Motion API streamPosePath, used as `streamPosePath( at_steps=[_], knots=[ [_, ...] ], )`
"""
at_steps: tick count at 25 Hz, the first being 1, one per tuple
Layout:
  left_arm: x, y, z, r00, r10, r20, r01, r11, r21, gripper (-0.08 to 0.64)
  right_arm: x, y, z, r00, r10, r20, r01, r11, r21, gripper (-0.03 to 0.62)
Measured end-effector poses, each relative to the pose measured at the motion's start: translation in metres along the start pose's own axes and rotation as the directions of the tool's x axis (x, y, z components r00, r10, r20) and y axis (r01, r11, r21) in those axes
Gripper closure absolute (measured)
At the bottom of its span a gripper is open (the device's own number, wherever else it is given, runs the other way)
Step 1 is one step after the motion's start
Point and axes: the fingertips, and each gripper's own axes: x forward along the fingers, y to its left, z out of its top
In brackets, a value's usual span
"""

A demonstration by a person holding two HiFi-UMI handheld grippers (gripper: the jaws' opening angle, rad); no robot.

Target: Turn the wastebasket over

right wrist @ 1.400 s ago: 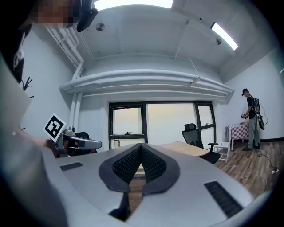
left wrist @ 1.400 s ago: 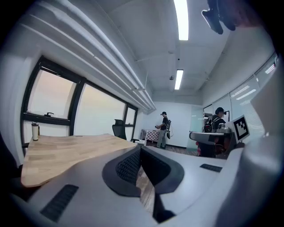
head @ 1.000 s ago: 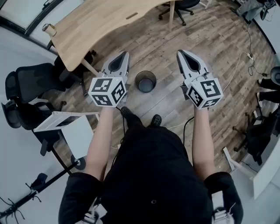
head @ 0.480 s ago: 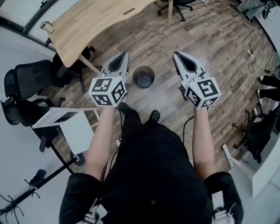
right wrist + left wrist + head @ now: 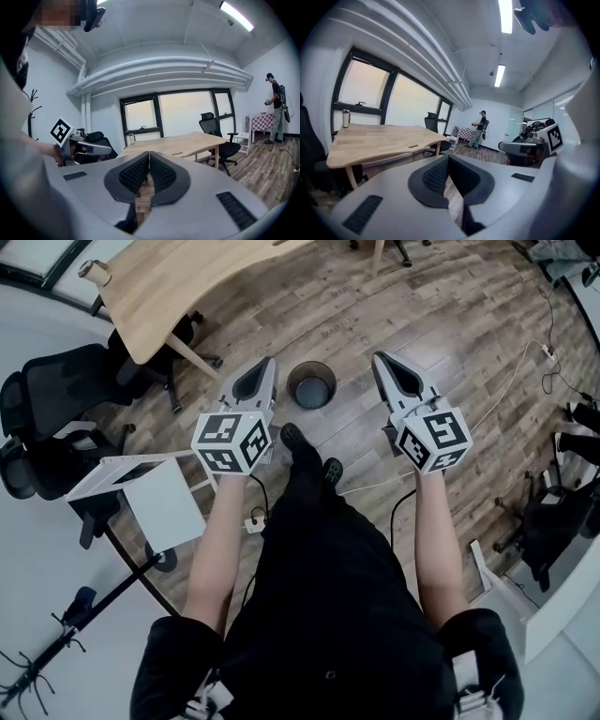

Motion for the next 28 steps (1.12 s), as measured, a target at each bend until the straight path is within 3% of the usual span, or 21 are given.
streamPosePath(
  at_steps=[7, 14, 22, 28],
  knots=[
    [0.040, 0.032, -0.021, 0.999, 0.004, -0.050, -0.007, 0.998, -0.066, 0.543, 0.044, -0.013, -0.046, 0.993, 0.008, -0.122, -0.007, 1.000, 0.010, 0.560],
    [0.085, 0.080, -0.019, 0.997, 0.007, -0.079, -0.016, 0.993, -0.115, 0.543, 0.104, -0.040, -0.050, 0.989, -0.023, -0.149, 0.026, 0.999, 0.018, 0.560],
    [0.124, 0.095, -0.037, 0.988, -0.016, -0.151, -0.002, 0.993, -0.121, 0.543, 0.141, -0.065, -0.072, 0.979, -0.031, -0.200, 0.031, 1.000, -0.003, 0.560],
    [0.140, 0.108, -0.066, 0.980, 0.012, -0.197, -0.046, 0.984, -0.174, 0.543, 0.156, -0.076, -0.110, 0.960, -0.006, -0.280, 0.005, 1.000, -0.004, 0.559]
  ],
)
